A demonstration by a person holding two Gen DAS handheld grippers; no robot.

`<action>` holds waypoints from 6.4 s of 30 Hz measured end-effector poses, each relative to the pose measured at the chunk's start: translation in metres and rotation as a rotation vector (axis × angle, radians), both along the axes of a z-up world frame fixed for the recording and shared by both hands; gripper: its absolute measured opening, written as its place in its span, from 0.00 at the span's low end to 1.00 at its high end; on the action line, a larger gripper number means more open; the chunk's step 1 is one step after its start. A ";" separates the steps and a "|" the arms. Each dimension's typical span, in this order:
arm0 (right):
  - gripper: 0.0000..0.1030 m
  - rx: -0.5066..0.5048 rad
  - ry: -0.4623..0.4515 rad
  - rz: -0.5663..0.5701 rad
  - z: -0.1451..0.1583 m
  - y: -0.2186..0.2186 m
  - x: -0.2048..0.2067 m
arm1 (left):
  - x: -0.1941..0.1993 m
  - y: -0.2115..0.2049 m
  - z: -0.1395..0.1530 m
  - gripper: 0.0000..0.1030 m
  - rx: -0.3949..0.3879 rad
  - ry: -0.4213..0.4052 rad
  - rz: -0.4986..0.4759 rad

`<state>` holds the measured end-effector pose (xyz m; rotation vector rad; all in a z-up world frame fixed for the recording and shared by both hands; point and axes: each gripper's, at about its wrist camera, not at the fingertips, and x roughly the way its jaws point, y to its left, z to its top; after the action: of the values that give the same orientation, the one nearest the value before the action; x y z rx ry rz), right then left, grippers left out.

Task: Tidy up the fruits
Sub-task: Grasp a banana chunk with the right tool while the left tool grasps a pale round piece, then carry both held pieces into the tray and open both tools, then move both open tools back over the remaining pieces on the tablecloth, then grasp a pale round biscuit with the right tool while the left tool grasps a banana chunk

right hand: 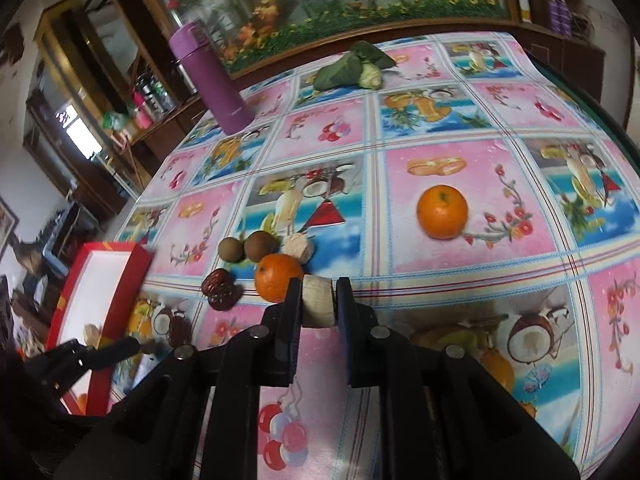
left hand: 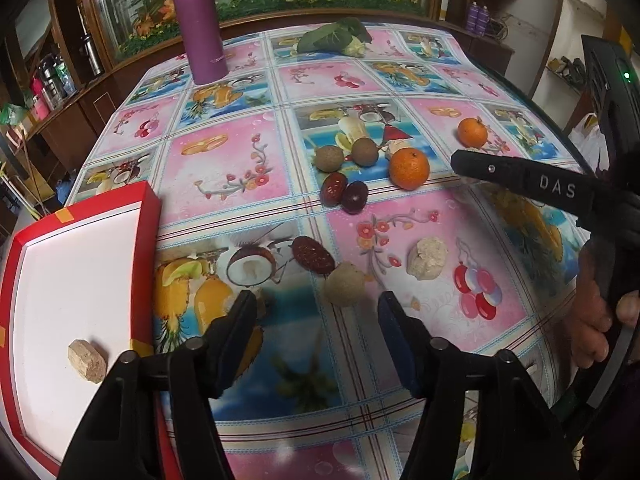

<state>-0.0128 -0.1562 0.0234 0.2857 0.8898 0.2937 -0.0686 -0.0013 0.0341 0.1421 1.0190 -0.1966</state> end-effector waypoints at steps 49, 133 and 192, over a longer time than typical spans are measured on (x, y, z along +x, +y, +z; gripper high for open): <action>0.18 -0.011 -0.207 0.210 0.026 0.134 -0.046 | -0.070 0.196 0.040 0.22 -0.094 -0.227 0.411; 0.44 -0.154 -0.024 0.242 -0.014 0.069 -0.043 | -0.008 0.031 0.009 0.61 0.033 -0.051 0.032; 0.27 -0.080 -0.037 -0.149 -0.009 0.000 -0.027 | -0.041 0.076 0.040 0.18 -0.172 -0.137 0.113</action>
<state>-0.0394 -0.1565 0.0139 0.2696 0.8371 0.1245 -0.1095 0.0742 0.0742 -0.0581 0.8667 -0.1681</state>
